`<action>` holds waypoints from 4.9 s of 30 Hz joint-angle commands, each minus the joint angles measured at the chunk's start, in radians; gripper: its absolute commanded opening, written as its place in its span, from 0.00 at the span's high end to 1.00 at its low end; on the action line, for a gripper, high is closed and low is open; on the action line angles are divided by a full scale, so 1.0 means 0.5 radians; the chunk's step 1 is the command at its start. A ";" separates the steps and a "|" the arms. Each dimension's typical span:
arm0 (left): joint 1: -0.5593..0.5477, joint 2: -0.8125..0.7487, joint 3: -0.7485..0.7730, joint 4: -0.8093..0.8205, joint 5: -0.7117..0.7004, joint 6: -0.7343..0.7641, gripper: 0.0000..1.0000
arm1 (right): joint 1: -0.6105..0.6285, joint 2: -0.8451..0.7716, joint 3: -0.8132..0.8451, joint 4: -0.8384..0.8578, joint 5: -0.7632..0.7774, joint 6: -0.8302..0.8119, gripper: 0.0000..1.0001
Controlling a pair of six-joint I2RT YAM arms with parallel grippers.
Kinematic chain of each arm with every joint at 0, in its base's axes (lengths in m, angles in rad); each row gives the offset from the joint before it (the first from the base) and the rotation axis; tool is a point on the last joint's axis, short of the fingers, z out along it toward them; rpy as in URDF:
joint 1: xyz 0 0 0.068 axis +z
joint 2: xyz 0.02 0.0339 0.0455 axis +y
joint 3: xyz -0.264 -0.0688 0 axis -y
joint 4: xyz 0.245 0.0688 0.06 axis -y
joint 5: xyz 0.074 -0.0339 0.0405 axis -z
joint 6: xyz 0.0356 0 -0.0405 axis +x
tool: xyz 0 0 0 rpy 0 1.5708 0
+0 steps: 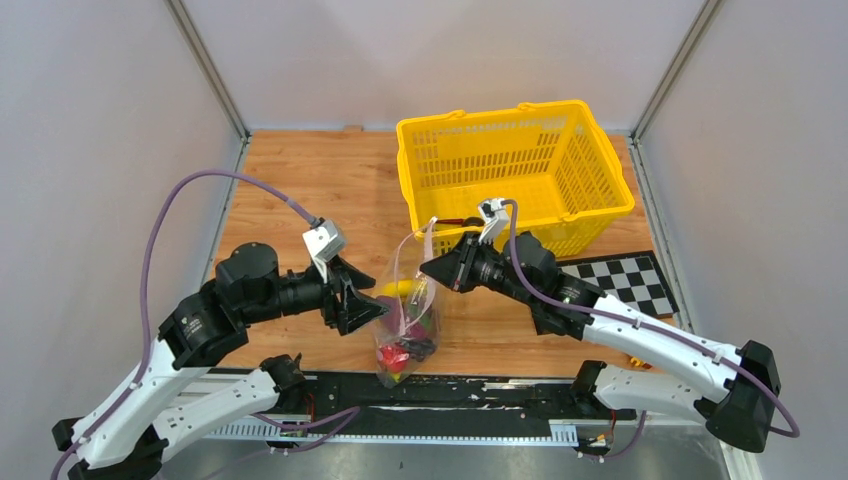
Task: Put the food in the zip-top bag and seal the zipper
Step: Adjust the zipper food storage bag at the center of the board.
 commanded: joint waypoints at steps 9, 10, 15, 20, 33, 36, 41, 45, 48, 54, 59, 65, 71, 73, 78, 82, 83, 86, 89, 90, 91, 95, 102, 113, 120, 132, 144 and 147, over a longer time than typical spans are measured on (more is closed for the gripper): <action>-0.245 0.116 0.204 -0.139 -0.113 0.173 0.24 | -0.058 0.052 0.168 0.068 0.015 -0.062 1.00; -0.291 0.134 0.198 -0.151 -0.178 0.172 0.24 | -0.063 0.058 0.176 0.066 0.008 -0.062 1.00; -0.686 0.235 0.254 -0.140 -0.707 0.166 0.23 | -0.076 0.103 0.235 0.057 -0.009 -0.073 1.00; -0.873 0.346 0.360 -0.230 -1.091 0.192 0.23 | -0.077 0.113 0.236 0.059 -0.018 -0.054 1.00; -1.191 0.562 0.422 -0.317 -1.636 0.230 0.37 | -0.084 0.070 0.245 -0.018 -0.017 -0.070 1.00; -1.220 0.605 0.443 -0.353 -1.695 0.237 0.44 | -0.088 0.074 0.252 -0.023 -0.031 -0.070 1.00; -1.240 0.602 0.441 -0.353 -1.704 0.251 0.59 | -0.091 0.072 0.269 -0.019 -0.068 -0.067 1.00; -1.240 0.589 0.413 -0.353 -1.686 0.248 0.74 | -0.094 0.051 0.274 -0.021 -0.079 -0.066 1.00; -1.243 0.574 0.397 -0.352 -1.679 0.239 0.84 | -0.094 0.032 0.271 -0.020 -0.070 -0.065 1.00; -1.243 0.524 0.383 -0.337 -1.677 0.247 0.98 | -0.097 0.006 0.246 -0.024 -0.041 -0.072 0.92; -1.246 0.453 0.349 -0.218 -1.573 0.297 1.00 | -0.102 -0.049 0.228 -0.019 -0.070 -0.226 0.58; -1.244 0.324 0.335 -0.088 -1.456 0.338 1.00 | -0.101 -0.338 0.170 -0.075 -0.063 -0.808 0.34; -1.246 0.204 0.345 0.066 -1.227 0.406 1.00 | -0.104 -0.686 0.047 -0.213 -0.003 -1.529 0.28; -1.245 0.191 0.356 0.089 -1.187 0.431 1.00 | -0.104 -0.754 0.024 -0.305 -0.019 -1.709 0.29; -1.247 0.199 0.358 0.053 -1.249 0.439 1.00 | -0.104 -1.014 -0.165 -0.298 -0.096 -1.919 0.30; -1.246 0.186 0.329 0.057 -1.302 0.438 1.00 | -0.104 -1.276 -0.321 -0.229 -0.282 -1.949 0.31; -1.246 0.175 0.315 0.063 -1.311 0.442 1.00 | -0.104 -1.328 -0.367 -0.212 -0.302 -1.948 0.31; -1.245 0.125 0.280 0.078 -1.311 0.459 1.00 | -0.104 -1.457 -0.511 -0.144 -0.256 -1.920 0.30; -1.246 0.073 0.248 0.099 -1.282 0.476 1.00 | -0.104 -1.495 -0.599 -0.084 -0.066 -1.809 0.29; -1.244 0.056 0.237 0.104 -1.272 0.479 1.00 | -0.104 -1.477 -0.601 -0.078 -0.012 -1.762 0.27; -1.245 0.039 0.229 0.115 -1.255 0.487 1.00 | -0.104 -1.449 -0.596 -0.075 -0.013 -1.738 0.27; -1.244 0.007 0.205 0.149 -1.201 0.549 1.00 | -0.127 -1.271 -0.537 -0.096 -0.063 -1.567 0.26; -1.243 0.012 0.176 0.152 -1.264 0.568 1.00 | -0.788 -1.180 -0.576 0.222 -1.217 -1.305 0.22; -1.244 -0.029 0.151 0.145 -1.252 0.545 1.00 | -1.086 -0.887 -0.809 0.903 -1.990 -1.234 0.22; -1.245 0.042 0.215 0.183 -1.142 0.570 1.00 | -1.095 -0.798 -0.790 0.938 -2.059 -1.312 0.21; -1.244 0.087 0.287 0.102 -1.025 0.545 1.00 | -1.249 -0.625 -0.790 1.142 -2.033 -1.260 0.21; -1.243 0.061 0.289 0.127 -0.867 0.563 1.00 | -1.317 -0.470 -0.652 1.213 -2.501 -1.179 0.24; -1.244 0.020 0.262 0.164 -0.868 0.573 1.00 | -1.312 -0.462 -0.624 1.183 -2.595 -1.204 0.31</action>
